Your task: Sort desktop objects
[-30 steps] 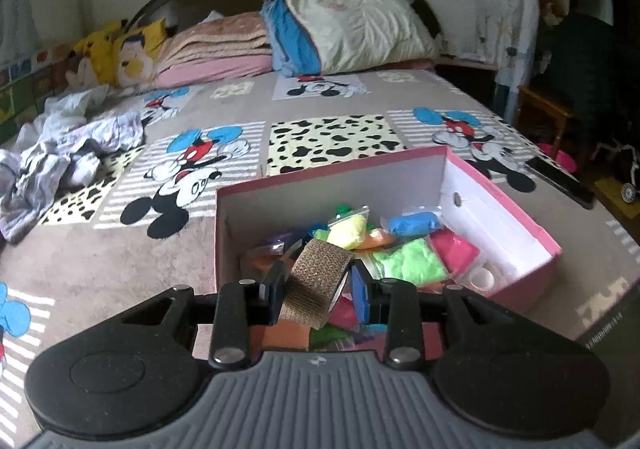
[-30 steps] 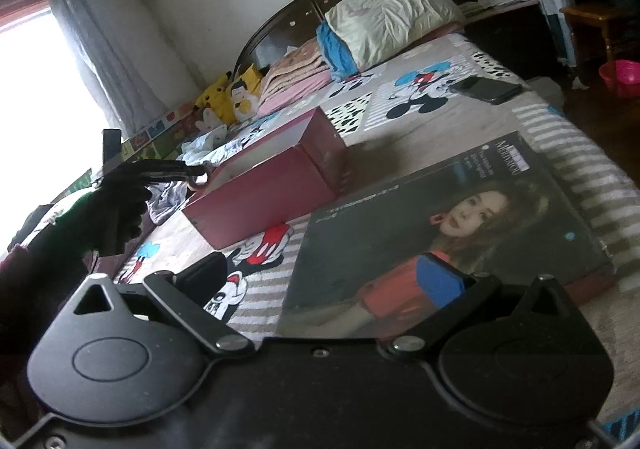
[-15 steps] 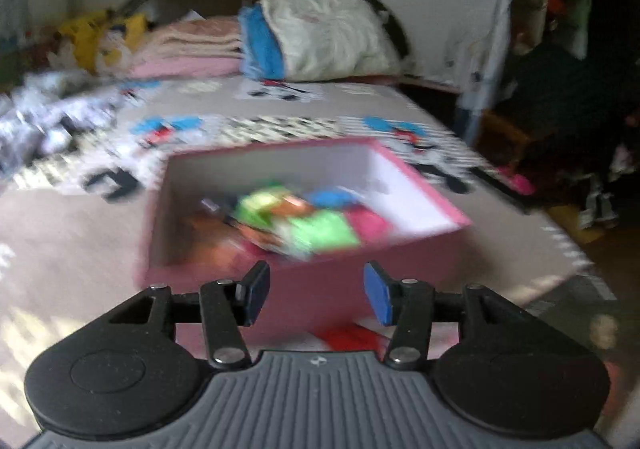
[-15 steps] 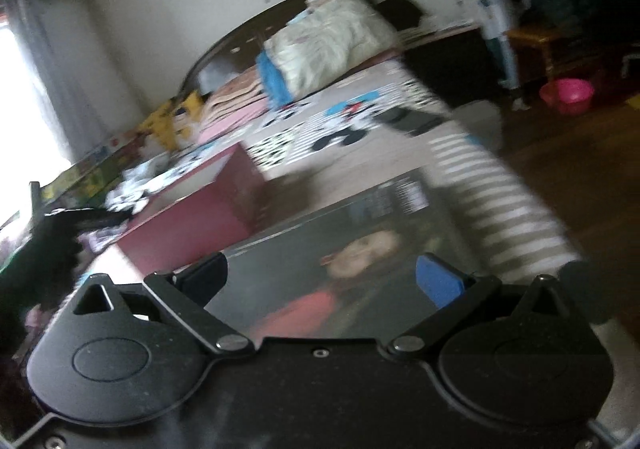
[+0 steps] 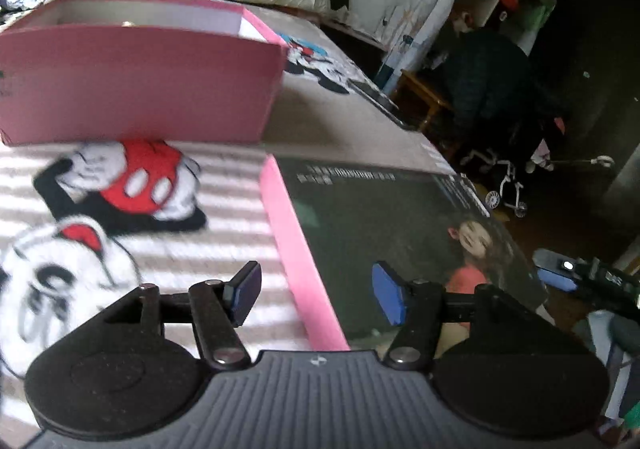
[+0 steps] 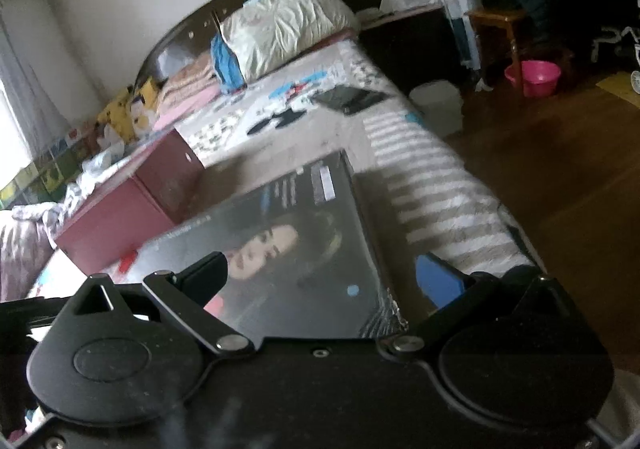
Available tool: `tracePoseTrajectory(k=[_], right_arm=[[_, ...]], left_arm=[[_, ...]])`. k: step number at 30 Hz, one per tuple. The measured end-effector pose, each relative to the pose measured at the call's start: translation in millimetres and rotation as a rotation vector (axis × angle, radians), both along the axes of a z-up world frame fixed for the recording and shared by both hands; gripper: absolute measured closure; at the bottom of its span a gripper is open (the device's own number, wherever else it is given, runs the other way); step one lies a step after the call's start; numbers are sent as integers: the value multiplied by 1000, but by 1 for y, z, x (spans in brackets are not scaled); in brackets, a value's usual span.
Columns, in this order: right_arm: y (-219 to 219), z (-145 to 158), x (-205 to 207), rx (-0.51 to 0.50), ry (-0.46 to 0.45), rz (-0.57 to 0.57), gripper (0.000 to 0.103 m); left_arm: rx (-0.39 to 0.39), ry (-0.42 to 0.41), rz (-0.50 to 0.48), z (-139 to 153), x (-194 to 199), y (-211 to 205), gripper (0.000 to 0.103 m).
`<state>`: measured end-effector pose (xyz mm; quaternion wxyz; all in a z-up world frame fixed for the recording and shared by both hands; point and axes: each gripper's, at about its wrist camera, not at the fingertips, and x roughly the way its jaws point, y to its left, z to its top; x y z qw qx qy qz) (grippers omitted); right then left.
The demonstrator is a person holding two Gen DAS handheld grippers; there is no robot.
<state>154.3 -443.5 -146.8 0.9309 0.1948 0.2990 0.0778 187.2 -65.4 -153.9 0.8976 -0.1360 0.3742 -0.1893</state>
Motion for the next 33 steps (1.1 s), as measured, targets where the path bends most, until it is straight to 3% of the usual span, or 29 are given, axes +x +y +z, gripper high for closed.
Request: tracePoseTrajectory(k=[4,13,20,28,33], right_arm=[[6,-9,7,7,31,24,1],[33,-3,-6,-134,54,93,0],[53,9,-40,-151,60,107,0],[89,32,-69,-133,11,146,0],[110,48,-73,-106,-33,205,0]], left_arm=[[14,-11,-10,-6,-3,-14,42],[120,-76,-99,-7,-17,-33,42],[129,-100,-154,6,-44,-9,42],[74,-112,-109,27,-71,40,43],[78,-141,-97,41,-85,67,44]])
